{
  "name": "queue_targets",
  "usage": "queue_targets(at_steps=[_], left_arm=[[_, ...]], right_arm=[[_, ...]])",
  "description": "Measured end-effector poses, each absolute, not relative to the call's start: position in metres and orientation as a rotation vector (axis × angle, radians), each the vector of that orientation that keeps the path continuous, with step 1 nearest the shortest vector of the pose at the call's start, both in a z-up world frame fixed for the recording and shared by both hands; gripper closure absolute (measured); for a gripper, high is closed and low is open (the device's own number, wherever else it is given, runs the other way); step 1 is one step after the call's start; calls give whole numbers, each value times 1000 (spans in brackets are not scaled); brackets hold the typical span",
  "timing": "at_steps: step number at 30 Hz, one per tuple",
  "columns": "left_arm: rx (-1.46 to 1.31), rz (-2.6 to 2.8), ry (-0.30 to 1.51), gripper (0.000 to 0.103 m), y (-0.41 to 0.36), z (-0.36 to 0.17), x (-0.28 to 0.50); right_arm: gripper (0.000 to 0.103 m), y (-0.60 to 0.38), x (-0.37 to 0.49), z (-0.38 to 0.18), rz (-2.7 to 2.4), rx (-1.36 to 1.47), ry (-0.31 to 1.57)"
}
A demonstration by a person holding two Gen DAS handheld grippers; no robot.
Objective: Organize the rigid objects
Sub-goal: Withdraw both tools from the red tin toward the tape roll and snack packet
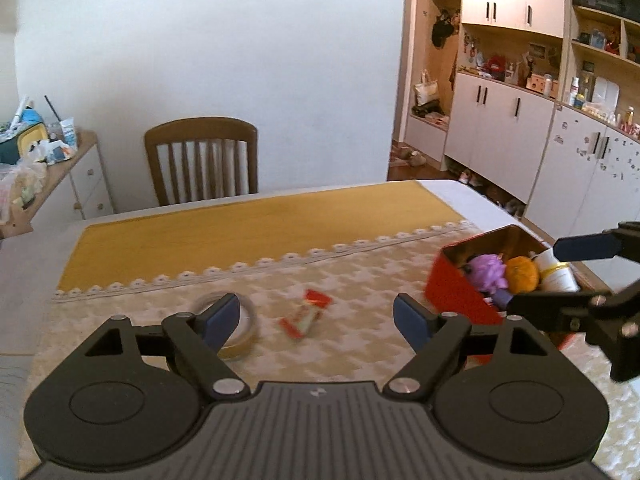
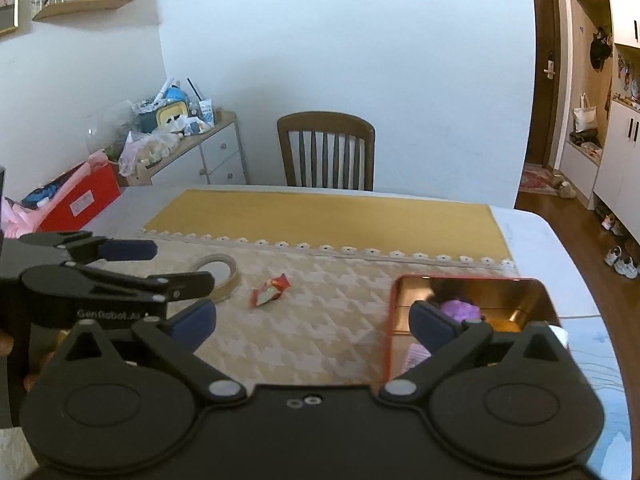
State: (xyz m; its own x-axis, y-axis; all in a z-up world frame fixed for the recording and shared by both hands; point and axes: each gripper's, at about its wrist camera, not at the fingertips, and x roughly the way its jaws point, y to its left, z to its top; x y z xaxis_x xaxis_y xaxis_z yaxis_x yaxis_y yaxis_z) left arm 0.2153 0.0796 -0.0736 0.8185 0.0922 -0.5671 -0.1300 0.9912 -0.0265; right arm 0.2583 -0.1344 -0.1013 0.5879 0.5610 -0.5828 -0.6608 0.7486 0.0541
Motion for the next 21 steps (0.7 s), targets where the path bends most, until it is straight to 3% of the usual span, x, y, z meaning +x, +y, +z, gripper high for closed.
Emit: queue_targets(at_steps=[21], left_arm=[[-54,219,679,19,153,-153,256]], right_arm=[[0,-36,305,-153,678,-268,752]])
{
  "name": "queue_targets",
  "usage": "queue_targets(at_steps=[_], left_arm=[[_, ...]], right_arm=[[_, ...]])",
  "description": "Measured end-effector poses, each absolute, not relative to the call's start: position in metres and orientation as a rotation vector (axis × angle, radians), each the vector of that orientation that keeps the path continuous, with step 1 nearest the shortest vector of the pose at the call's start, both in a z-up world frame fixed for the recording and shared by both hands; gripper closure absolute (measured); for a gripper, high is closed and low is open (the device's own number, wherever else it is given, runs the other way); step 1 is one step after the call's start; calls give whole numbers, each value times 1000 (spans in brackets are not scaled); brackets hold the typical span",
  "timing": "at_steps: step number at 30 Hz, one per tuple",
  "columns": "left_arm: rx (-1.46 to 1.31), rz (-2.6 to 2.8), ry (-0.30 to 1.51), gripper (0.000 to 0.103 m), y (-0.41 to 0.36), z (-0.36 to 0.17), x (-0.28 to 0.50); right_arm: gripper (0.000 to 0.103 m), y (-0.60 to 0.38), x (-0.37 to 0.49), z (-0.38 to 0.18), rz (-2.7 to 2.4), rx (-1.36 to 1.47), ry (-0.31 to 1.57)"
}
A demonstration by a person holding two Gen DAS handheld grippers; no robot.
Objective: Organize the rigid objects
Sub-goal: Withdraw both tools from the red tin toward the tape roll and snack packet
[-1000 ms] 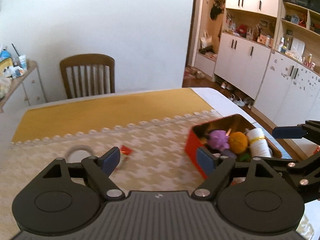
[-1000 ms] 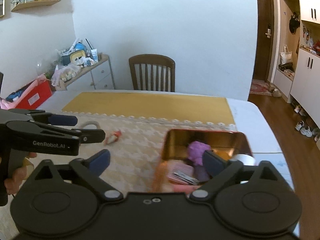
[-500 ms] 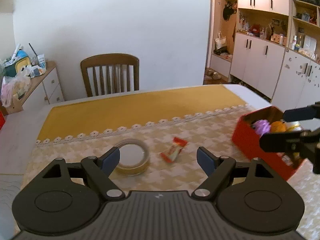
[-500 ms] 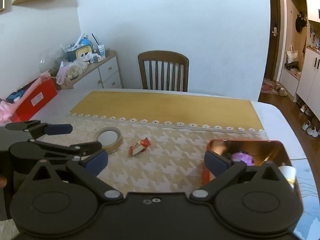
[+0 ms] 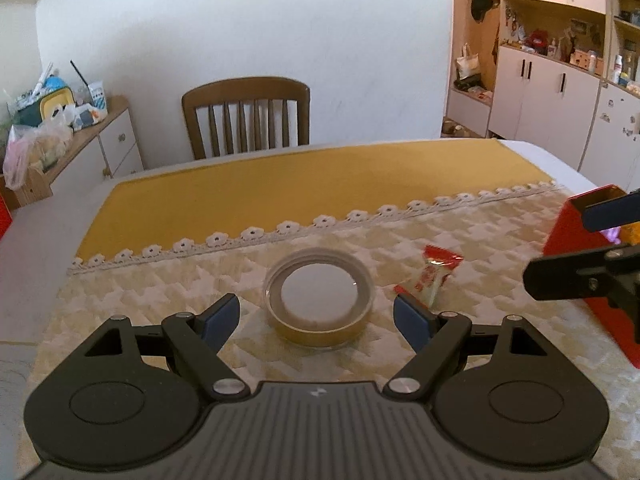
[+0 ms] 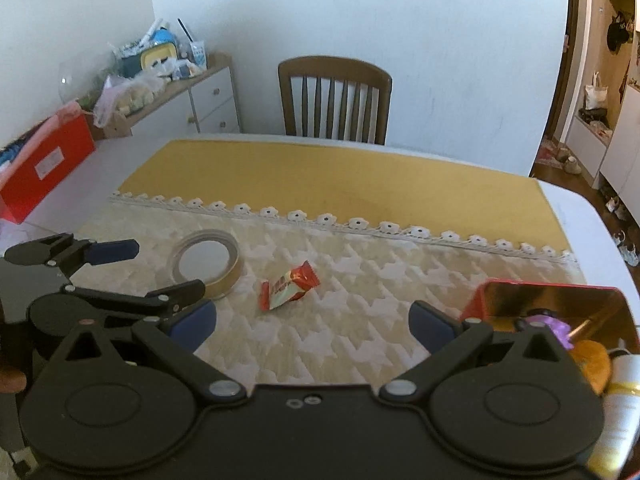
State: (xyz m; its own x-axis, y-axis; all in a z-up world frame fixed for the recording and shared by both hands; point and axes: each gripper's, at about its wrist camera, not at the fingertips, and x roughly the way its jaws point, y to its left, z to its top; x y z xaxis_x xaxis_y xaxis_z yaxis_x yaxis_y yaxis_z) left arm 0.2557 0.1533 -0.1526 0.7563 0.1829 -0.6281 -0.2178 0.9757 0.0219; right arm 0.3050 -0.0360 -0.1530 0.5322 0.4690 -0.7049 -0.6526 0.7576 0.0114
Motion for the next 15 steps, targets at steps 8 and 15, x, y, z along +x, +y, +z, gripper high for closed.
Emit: queue_targets(at_steps=[8,15], left_arm=[[-47,221,689,19,159,-175,275],[-3,200,674,19,160,-186,284]], right_arm=[[5,-9,341,-187,640,-290,828],[24,3,359,-204,677,-256,891]])
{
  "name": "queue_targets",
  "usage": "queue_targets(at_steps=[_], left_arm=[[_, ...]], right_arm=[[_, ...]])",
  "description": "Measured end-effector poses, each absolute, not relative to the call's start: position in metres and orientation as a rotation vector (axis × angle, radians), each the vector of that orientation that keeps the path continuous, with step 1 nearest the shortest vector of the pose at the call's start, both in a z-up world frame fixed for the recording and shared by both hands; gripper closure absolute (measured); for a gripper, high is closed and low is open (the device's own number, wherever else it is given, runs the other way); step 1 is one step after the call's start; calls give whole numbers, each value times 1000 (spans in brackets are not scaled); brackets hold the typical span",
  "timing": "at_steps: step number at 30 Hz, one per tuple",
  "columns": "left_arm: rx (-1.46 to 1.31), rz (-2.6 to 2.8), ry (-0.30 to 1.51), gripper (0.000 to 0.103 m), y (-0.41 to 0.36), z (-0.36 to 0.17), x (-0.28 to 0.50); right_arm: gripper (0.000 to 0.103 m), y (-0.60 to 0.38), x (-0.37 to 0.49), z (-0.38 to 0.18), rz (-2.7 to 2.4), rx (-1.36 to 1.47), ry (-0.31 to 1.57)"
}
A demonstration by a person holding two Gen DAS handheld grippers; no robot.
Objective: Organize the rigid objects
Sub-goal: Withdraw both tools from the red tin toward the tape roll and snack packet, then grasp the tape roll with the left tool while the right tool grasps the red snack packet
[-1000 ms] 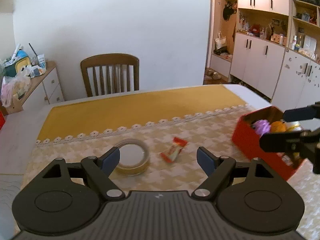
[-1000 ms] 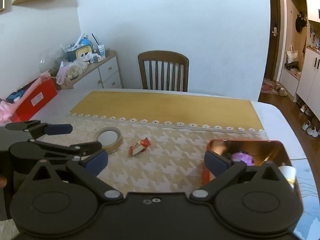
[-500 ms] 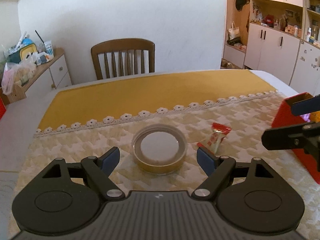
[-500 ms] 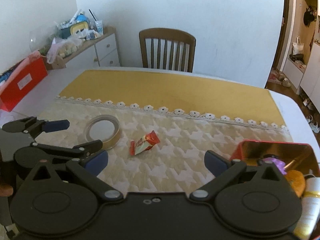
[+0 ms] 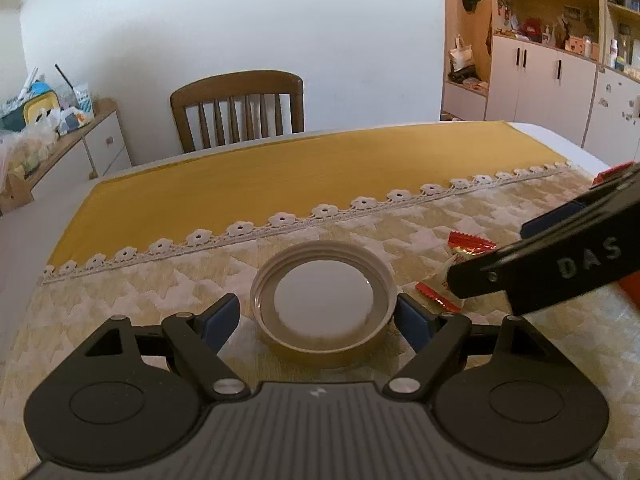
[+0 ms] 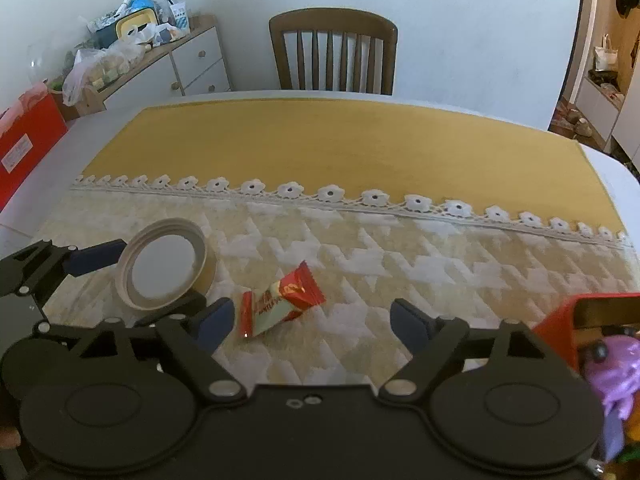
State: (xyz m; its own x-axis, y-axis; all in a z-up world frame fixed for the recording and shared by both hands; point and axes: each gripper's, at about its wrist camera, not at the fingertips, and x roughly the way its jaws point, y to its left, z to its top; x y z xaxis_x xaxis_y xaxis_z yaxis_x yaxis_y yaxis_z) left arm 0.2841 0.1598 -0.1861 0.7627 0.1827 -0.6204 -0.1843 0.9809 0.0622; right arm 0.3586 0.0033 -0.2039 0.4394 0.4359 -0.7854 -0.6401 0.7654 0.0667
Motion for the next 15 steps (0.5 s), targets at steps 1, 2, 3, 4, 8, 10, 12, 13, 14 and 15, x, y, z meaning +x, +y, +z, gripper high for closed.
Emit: queue_targets(at_steps=[1,2,3,4,8,10,12,13,14,15], left_arm=[[-2,199,672,19,160,-187,285],[-3,199,672,19,160,-188,286],[-2,199,672,19,159,-189,287],[-2,197,672,19,159,-190,287],[-15,190,668,19,160,-191,290],[-21,188,669,19,161,-191,291],[-19,185,670,19,160,-191,292],[-16,187,669,19,160,-191,292],[-14,189,668,21,159,-191,292],[-13,189,669,23,159,-190,292]], right_arm=[[27,5,360,-205,680,-251,898],[27,7,361,-207,683,-247,901],[27,9,362,-207,682,-246,901],[28,11,362,-209,678,-245,902],[35,16,363,-211,670,-253,889],[47,19,362,-211,669,-268,878],[54,20,361,-210,673,-268,878],[60,20,360,-210,678,-268,878],[63,22,358,-210,676,-275,877],[66,22,358,-210,677,-279,877]])
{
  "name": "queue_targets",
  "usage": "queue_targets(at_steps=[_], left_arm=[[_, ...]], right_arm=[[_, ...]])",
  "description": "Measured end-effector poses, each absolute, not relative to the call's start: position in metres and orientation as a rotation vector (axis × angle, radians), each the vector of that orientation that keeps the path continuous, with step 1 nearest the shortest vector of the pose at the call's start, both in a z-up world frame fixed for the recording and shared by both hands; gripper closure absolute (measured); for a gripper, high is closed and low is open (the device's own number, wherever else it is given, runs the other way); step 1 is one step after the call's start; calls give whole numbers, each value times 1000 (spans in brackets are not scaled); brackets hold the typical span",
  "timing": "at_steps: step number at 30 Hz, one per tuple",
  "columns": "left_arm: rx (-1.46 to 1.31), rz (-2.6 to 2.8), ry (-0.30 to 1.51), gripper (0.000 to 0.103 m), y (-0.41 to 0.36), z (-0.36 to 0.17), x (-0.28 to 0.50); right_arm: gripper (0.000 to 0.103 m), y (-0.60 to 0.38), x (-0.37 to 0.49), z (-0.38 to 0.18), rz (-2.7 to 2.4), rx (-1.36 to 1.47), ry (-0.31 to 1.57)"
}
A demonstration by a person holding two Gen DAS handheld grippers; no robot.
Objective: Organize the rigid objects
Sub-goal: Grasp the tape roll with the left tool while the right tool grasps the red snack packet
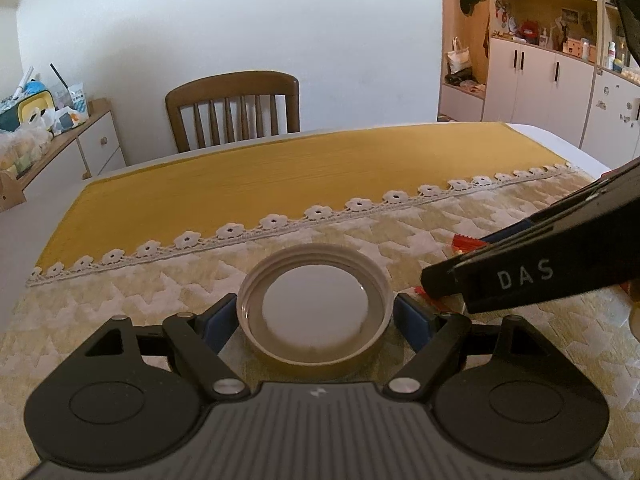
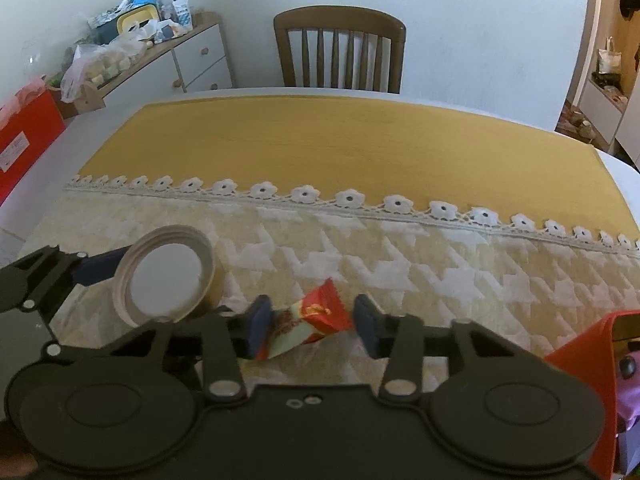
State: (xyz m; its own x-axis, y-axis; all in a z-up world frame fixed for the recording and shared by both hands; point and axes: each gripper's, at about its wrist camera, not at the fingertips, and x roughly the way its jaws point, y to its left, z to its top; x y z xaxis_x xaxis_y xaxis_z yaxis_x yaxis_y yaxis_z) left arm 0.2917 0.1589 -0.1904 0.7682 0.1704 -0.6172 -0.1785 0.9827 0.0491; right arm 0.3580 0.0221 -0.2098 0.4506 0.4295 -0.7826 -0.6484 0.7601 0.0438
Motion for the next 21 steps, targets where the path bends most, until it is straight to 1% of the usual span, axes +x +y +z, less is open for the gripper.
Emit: queue_targets(at_steps=[1,2,3,12,21], left_arm=[[-11,190,668,26,158,-190,291],[-9,189,671,26,158,-189,292],[-8,188,673,26,158,-189,292],[-17,193,675,26,156,-179,285],[-36,187,672,26,143,-153,264]], right_arm=[[71,22,357,-209,680,-276,878],[74,23,357,-209,682,-274,879],[80,23,356,-209,682,-274,880],[81,15,343,-199,674,-268,866],[81,-13,321,-168,679,-217,831]])
